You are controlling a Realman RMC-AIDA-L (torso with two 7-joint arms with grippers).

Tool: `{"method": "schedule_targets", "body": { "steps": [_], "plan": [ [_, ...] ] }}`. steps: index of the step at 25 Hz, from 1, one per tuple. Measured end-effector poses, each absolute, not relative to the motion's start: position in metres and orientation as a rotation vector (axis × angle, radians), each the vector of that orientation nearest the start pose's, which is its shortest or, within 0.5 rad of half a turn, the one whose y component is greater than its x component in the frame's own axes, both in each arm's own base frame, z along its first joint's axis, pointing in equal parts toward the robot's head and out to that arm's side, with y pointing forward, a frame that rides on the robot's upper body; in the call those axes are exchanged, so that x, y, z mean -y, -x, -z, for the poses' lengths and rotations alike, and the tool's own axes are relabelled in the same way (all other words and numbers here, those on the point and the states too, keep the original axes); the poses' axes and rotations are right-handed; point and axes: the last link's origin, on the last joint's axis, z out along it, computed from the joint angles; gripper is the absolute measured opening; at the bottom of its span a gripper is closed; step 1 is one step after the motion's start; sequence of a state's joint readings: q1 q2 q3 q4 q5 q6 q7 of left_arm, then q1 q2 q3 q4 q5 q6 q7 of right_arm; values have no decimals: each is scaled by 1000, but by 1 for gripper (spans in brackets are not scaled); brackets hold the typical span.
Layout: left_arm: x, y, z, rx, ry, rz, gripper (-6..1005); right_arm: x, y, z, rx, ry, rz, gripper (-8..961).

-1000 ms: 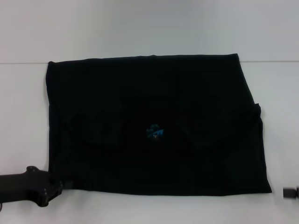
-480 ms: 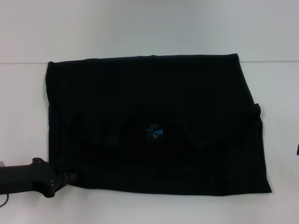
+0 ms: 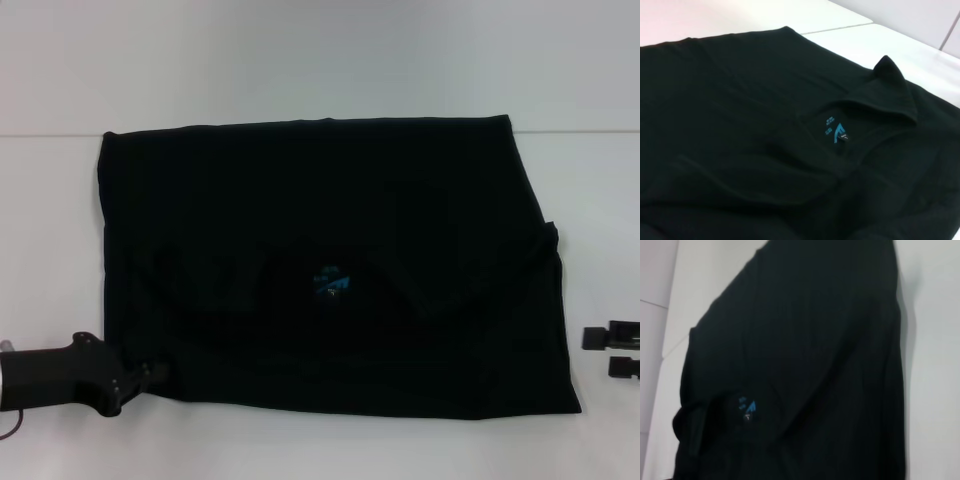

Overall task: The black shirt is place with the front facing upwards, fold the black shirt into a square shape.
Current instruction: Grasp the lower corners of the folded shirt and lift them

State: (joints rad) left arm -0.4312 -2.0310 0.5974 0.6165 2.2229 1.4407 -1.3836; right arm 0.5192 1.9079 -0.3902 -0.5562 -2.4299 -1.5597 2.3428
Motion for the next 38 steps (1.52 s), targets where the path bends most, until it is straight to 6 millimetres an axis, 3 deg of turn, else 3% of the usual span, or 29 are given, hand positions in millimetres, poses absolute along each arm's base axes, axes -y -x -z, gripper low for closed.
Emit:
{"method": "schedule_targets", "body": {
  "steps": [5, 21, 38],
  "plan": [
    [-300, 343, -10, 858, 2624, 340, 17, -315, -347, -54, -2058, 2048, -475, 876],
    [-302, 342, -9, 853, 2618, 334, 17, -326, -335, -26, -2045, 2101, -418, 856],
    [-305, 342, -10, 847, 2611, 329, 17, -330, -335, -18, -2022, 2099, -368, 819]
  ]
}}
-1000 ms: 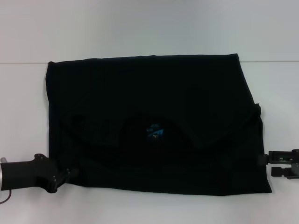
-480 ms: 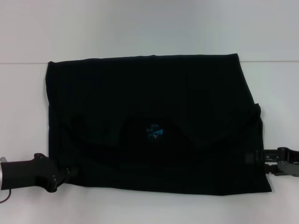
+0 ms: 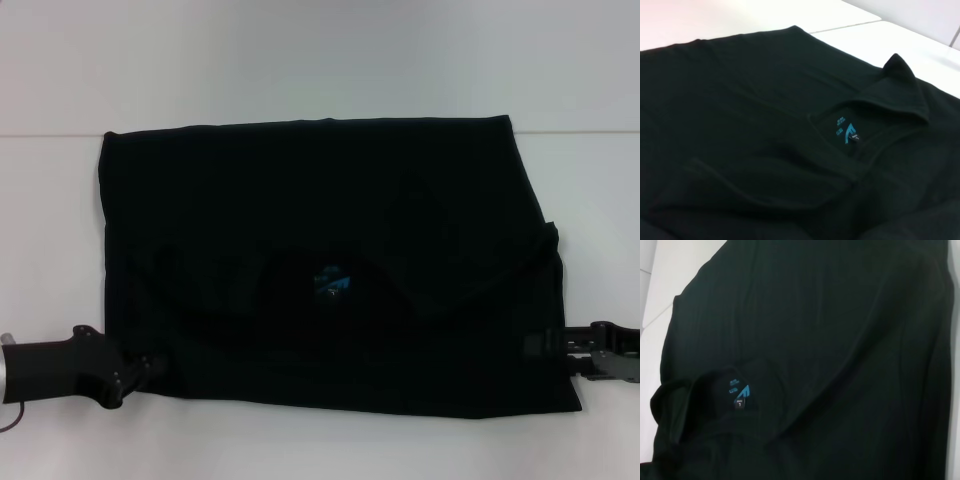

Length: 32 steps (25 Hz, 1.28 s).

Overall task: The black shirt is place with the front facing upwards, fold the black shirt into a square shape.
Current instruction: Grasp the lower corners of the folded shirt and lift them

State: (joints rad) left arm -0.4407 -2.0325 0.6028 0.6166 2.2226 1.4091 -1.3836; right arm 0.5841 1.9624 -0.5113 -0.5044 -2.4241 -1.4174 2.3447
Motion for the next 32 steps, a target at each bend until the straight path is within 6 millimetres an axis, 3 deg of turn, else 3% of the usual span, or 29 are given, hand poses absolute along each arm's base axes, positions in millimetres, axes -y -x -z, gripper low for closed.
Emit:
{"method": "schedule_targets", "body": {
  "steps": [13, 32],
  "plan": [
    [-306, 341, -10, 843, 2609, 327, 18, -318, -326, -10, -2071, 2164, -424, 822],
    [-309, 339, -10, 834, 2612, 329, 18, -307, -330, -7, -2097, 2178, -422, 629]
  ]
}}
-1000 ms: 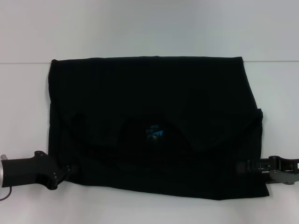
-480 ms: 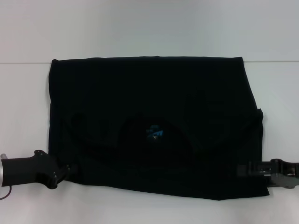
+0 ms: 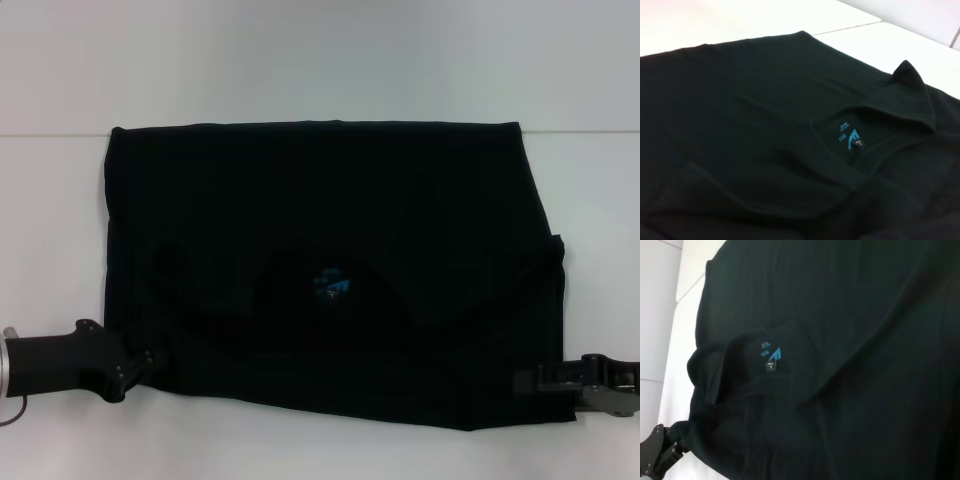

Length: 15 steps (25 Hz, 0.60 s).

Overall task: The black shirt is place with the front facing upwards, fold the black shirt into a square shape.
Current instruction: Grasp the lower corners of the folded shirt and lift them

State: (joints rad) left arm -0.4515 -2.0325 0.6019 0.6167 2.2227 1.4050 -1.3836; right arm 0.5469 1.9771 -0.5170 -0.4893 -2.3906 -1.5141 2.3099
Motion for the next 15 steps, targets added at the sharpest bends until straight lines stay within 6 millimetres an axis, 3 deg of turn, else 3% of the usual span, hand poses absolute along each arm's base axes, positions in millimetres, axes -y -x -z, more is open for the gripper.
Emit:
{"method": "schedule_targets", "body": {
  "steps": [5, 15],
  "plan": [
    [-309, 339, -10, 832, 2613, 329, 18, -304, -331, -7, -2106, 2182, -419, 615],
    [-310, 338, -11, 836, 2612, 337, 18, -296, -345, -16, -2082, 2156, -398, 478]
  ]
}}
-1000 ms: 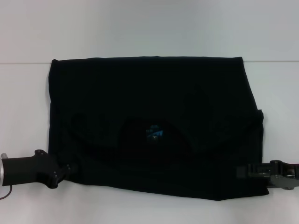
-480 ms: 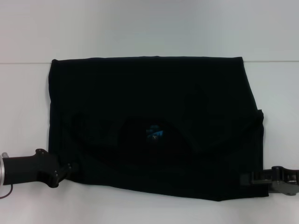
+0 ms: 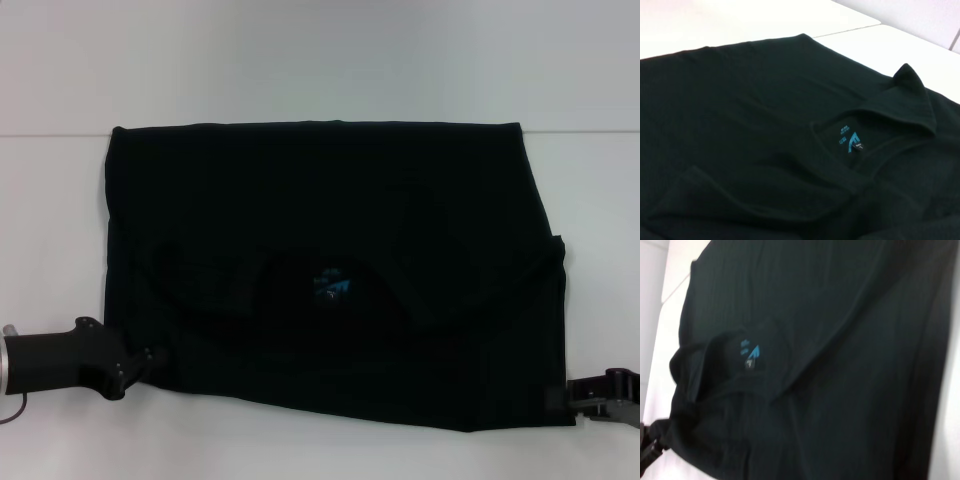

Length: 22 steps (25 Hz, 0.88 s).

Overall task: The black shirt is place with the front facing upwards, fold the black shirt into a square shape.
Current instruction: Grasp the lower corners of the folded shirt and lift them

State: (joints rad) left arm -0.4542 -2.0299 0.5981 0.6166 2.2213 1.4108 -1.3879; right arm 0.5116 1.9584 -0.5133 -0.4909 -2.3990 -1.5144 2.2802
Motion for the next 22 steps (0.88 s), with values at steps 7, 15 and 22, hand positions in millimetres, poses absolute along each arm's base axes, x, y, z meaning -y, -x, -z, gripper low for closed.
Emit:
{"method": "schedule_targets", "body": {
  "steps": [7, 15, 22],
  "plan": [
    [-311, 337, -12, 835, 2611, 343, 18, -296, -348, -18, -2074, 2143, -424, 194],
    [-312, 336, -13, 832, 2611, 344, 18, -297, -344, -15, -2068, 2172, -423, 14],
    [-310, 335, -13, 833, 2626, 359, 18, -293, -346, -22, -2056, 2187, -425, 11]
  ]
}}
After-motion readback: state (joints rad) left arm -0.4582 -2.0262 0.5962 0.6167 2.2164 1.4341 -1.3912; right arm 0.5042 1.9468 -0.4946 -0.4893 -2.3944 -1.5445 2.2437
